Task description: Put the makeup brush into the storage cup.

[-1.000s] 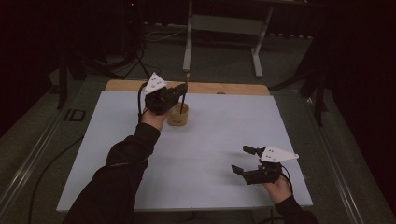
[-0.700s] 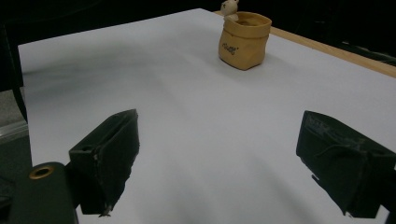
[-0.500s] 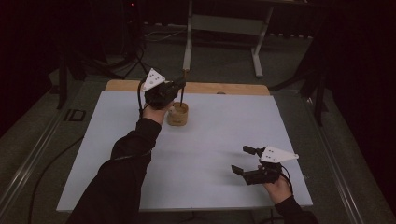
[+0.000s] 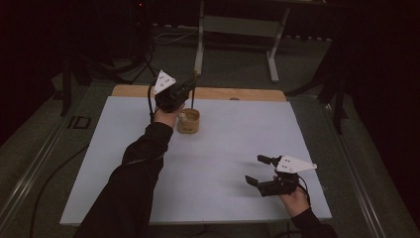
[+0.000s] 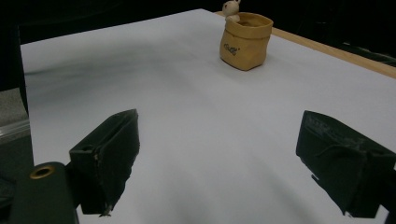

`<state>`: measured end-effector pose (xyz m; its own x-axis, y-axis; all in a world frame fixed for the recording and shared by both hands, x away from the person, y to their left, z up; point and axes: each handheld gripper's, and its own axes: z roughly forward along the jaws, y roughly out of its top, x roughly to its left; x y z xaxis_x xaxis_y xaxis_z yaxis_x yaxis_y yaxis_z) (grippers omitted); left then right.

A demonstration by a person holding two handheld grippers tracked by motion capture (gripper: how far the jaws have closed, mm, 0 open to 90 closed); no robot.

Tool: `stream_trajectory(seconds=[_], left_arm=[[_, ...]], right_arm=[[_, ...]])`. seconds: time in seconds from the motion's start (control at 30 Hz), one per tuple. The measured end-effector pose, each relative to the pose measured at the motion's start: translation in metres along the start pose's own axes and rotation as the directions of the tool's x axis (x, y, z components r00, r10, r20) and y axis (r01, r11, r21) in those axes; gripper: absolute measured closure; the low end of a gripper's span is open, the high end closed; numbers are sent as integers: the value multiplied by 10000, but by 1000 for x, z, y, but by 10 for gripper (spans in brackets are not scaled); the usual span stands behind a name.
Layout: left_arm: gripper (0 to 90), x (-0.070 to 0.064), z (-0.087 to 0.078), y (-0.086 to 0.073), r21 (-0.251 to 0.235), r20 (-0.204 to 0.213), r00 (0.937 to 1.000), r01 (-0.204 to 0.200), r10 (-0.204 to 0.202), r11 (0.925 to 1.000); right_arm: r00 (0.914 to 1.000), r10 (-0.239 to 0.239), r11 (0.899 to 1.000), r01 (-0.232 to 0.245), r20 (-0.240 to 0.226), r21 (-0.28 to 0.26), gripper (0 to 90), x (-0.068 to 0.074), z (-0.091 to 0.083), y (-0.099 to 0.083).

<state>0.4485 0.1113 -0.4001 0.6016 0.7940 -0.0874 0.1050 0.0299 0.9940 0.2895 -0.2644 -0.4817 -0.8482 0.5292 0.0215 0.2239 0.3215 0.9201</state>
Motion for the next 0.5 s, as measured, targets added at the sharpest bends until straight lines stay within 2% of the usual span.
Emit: stream_trajectory(seconds=[0.23, 0.33, 0.37, 0.4, 0.5], left_arm=[[837, 4, 7, -10, -220, -221, 9996, -161, 157, 9996], [831, 6, 8, -14, -303, -214, 9998, 24, -30, 9995], [831, 7, 9, -15, -233, -211, 9997, 118, -123, 9997], [831, 7, 11, -17, -145, -352, 9993, 94, -99, 9999], [832, 6, 13, -21, 39, -366, 9993, -7, 8, 10000]], right_arm=[[10000, 7, 10000, -7, -37, 28, 134, 0, 1, 0], [10000, 20, 10000, -20, -42, 30, 134, -1, 1, -1], [10000, 23, 10000, -23, -48, 29, 134, -1, 1, -1], [10000, 19, 10000, -19, -53, 26, 134, -1, 1, -1], [10000, 24, 10000, -24, -57, 20, 134, -1, 0, -1]])
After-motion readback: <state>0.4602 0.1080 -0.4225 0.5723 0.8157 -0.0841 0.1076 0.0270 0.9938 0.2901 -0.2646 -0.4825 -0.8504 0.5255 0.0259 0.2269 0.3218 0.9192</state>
